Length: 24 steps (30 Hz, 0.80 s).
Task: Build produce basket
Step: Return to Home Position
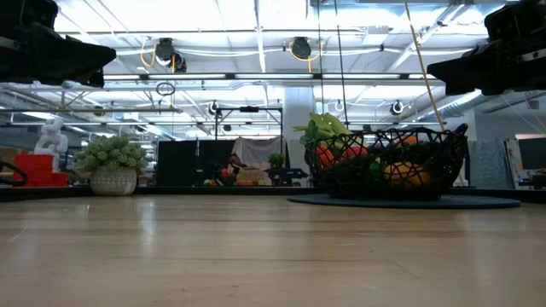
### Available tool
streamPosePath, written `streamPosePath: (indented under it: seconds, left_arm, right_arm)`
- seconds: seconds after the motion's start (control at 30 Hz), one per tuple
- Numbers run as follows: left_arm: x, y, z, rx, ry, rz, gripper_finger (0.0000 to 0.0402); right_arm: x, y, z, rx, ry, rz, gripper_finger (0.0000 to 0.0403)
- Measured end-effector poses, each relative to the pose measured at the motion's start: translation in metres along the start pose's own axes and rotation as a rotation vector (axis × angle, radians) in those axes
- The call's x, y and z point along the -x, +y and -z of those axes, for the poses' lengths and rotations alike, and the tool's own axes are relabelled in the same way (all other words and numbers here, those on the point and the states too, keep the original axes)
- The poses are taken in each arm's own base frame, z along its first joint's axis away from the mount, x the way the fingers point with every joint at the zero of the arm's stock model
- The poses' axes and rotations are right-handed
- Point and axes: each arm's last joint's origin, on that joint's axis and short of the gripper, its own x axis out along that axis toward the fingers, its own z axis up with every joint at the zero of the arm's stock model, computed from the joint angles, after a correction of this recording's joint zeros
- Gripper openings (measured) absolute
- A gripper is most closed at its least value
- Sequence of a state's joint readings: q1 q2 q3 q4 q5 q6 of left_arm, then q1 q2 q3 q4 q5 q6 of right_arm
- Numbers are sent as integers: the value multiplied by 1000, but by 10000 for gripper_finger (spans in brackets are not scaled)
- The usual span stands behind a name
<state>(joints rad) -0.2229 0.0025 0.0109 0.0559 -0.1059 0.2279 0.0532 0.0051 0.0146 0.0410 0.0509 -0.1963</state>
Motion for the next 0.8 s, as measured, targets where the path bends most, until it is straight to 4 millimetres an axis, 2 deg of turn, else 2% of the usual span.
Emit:
streamPosePath:
  seconds: [0.8]
  left_arm:
    - [0,0,0,0,0,0,42]
  right_arm:
    - [0,0,0,0,0,0,0]
